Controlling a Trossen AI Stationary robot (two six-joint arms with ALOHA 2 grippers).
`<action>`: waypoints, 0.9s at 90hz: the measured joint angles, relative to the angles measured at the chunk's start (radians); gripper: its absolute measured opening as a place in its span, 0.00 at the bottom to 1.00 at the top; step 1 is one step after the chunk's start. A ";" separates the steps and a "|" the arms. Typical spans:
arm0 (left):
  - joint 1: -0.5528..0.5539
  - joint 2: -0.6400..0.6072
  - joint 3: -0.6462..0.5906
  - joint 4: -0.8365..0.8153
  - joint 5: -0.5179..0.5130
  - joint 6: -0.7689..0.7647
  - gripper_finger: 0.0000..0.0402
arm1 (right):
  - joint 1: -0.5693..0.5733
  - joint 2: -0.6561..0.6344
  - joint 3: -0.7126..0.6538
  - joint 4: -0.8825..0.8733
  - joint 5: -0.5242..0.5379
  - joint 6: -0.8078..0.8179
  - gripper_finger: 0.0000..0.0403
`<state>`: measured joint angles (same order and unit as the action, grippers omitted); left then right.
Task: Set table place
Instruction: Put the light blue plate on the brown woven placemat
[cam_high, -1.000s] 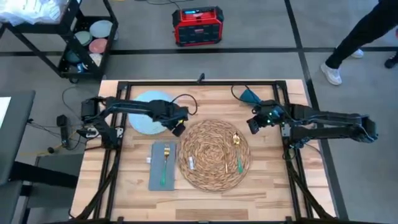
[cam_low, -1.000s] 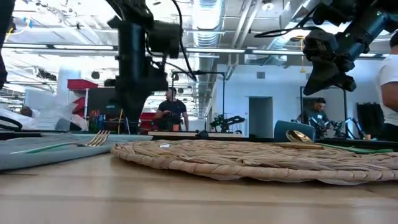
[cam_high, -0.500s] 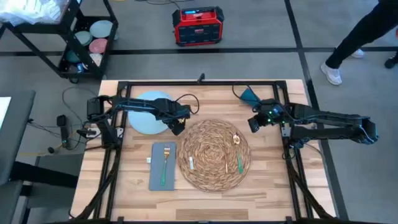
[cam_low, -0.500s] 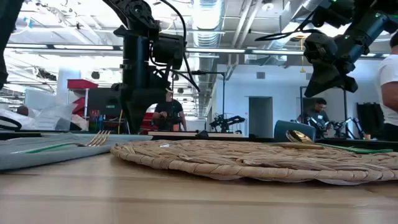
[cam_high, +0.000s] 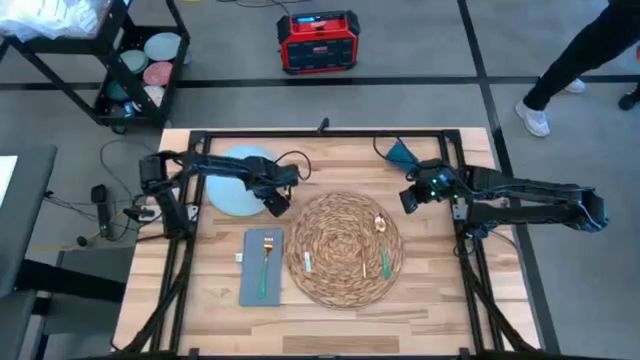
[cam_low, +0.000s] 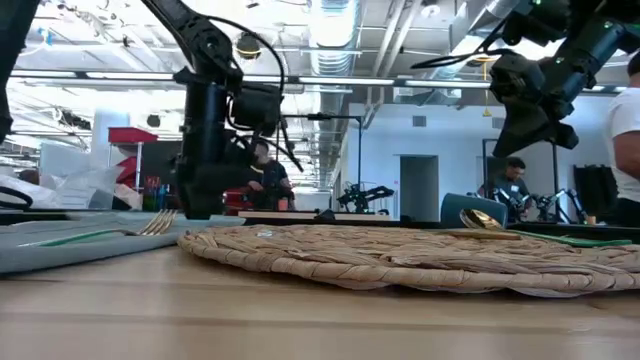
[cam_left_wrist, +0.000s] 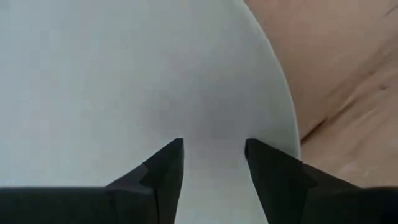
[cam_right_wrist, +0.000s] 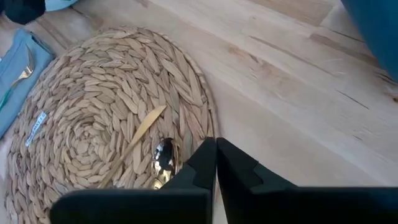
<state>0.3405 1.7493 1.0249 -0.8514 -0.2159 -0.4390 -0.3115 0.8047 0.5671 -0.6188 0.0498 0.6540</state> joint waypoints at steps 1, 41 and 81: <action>0.001 0.000 -0.002 0.000 0.000 0.000 0.41 | 0.000 0.000 0.000 0.000 0.000 0.000 0.00; 0.014 0.006 0.042 -0.060 0.030 0.005 0.07 | 0.000 0.000 0.000 -0.008 0.000 0.008 0.00; -0.037 0.006 0.148 -0.078 -0.017 0.031 0.40 | 0.000 0.000 0.000 -0.025 -0.001 0.003 0.00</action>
<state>0.3038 1.7550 1.1729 -0.9296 -0.2324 -0.4081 -0.3115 0.8047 0.5671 -0.6438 0.0486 0.6571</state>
